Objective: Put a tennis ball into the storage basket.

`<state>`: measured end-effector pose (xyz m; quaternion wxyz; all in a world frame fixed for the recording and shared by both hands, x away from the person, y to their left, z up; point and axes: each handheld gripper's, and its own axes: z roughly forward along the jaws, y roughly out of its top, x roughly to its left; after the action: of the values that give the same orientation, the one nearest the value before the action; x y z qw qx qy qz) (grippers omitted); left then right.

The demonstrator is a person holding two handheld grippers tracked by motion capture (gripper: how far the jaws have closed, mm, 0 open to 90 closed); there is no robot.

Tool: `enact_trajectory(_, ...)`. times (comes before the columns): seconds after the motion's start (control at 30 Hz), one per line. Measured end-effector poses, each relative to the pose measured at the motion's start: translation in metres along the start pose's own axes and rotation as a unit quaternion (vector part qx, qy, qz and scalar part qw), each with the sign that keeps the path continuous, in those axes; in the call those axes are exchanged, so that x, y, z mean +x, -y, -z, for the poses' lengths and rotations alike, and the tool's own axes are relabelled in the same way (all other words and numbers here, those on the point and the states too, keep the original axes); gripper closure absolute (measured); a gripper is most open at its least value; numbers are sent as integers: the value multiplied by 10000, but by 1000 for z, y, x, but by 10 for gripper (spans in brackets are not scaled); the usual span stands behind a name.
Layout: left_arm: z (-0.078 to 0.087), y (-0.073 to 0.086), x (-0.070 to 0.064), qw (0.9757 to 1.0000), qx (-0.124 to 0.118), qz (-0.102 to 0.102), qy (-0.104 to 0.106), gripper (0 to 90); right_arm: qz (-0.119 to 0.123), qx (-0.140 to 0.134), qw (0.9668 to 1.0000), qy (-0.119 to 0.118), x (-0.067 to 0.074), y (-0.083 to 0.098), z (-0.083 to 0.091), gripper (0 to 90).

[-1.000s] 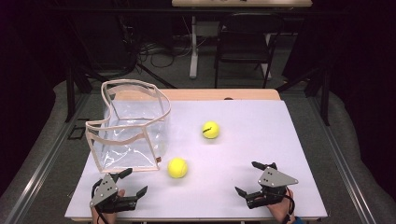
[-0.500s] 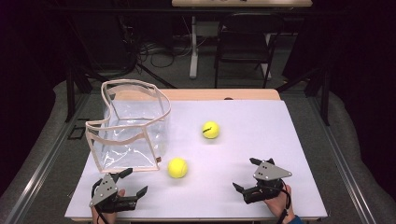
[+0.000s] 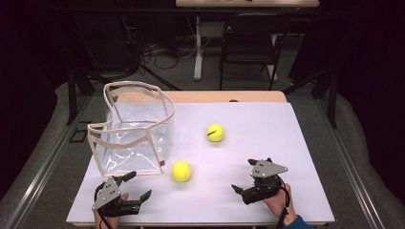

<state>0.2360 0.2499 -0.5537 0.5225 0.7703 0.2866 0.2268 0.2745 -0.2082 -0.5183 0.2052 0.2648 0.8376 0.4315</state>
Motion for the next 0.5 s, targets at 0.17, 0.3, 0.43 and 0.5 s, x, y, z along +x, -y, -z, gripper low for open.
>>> enact_trajectory(0.17,1,0,1,10000,-6,15,-14,158,1,69,10000,-70,1,-4,-6,0)
enact_trajectory(0.3,1,1,1,10000,-10,16,-29,158,7,107,9999,-123,2,-7,-11,0)
enact_trajectory(0.43,1,1,1,10000,-8,3,-48,158,19,161,9997,-177,3,-10,-16,0)
enact_trajectory(0.5,1,1,1,10000,-19,19,-45,158,14,184,9997,-185,3,-11,-18,0)
